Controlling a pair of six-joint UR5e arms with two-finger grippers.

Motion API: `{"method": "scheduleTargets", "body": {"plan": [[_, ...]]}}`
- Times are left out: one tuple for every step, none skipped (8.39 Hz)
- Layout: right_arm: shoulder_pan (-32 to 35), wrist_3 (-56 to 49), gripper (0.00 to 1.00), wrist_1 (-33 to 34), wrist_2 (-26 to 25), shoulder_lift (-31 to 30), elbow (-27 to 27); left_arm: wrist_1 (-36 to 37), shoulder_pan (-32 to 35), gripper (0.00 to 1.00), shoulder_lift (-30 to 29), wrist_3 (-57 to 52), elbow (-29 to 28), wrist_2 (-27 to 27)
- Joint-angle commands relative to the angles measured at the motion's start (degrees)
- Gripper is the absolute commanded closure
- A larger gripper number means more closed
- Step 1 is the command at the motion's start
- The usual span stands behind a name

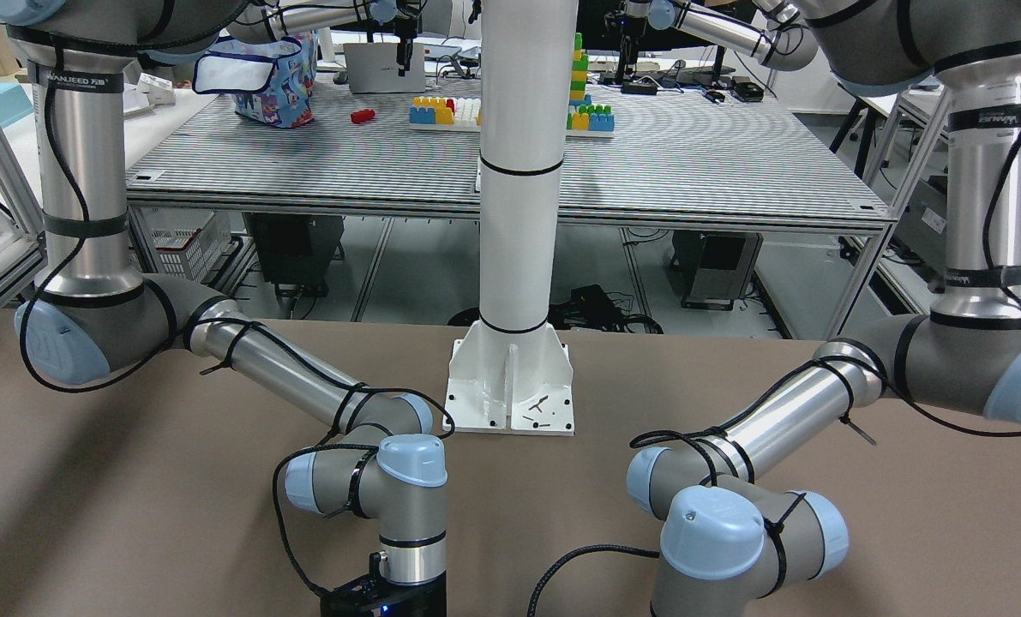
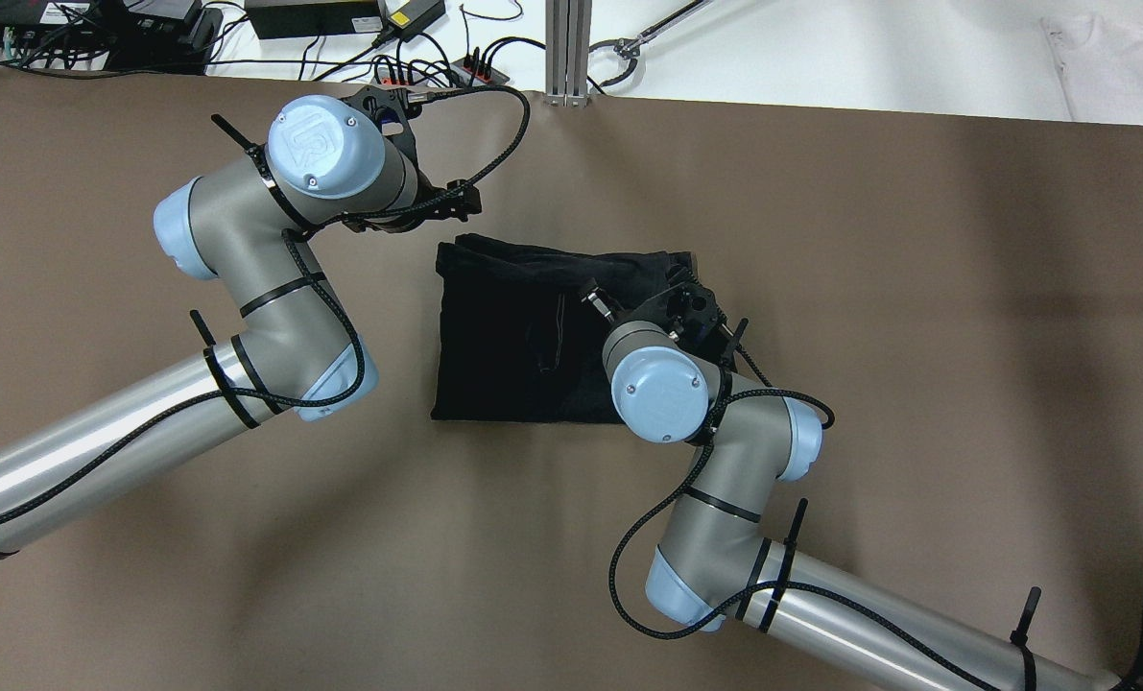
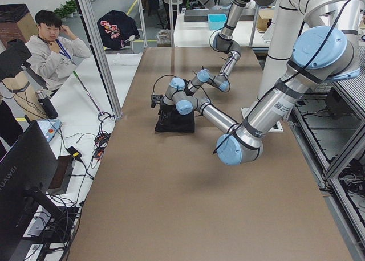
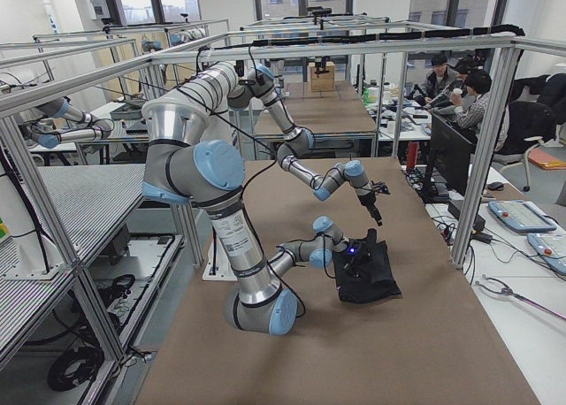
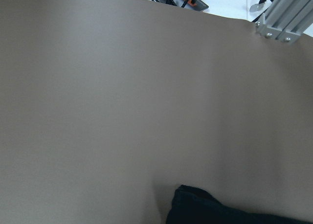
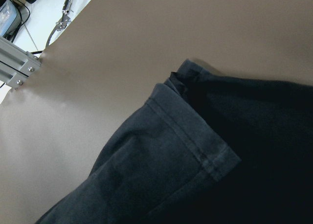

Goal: Fold clothes

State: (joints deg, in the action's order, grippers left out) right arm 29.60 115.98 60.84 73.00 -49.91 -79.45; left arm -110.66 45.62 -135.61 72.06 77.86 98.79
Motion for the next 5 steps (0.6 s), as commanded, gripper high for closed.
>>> {"method": "scheduleTargets", "body": {"plan": [[-0.42, 4.59, 0.53, -0.11, -1.37, 0.34, -0.35, 0.0, 0.0, 0.0, 0.0, 0.01, -0.07, -0.09], [0.45, 4.7, 0.62, -0.2, -1.54, 0.25, -0.35, 0.0, 0.0, 0.0, 0.0, 0.01, 0.01, -0.09], [0.46, 4.96, 0.57, -0.2, -3.89, 0.16, -0.09, 0.0, 0.0, 0.0, 0.0, 0.01, 0.02, -0.09], [0.46, 5.22, 0.43, -0.11, -5.92, -0.01, -0.09, 0.0, 0.0, 0.0, 0.0, 0.01, 0.02, -0.09], [0.46, 5.31, 0.37, -0.11, -5.94, 0.16, -0.09, 0.0, 0.0, 0.0, 0.0, -0.08, -0.07, -0.09]]}}
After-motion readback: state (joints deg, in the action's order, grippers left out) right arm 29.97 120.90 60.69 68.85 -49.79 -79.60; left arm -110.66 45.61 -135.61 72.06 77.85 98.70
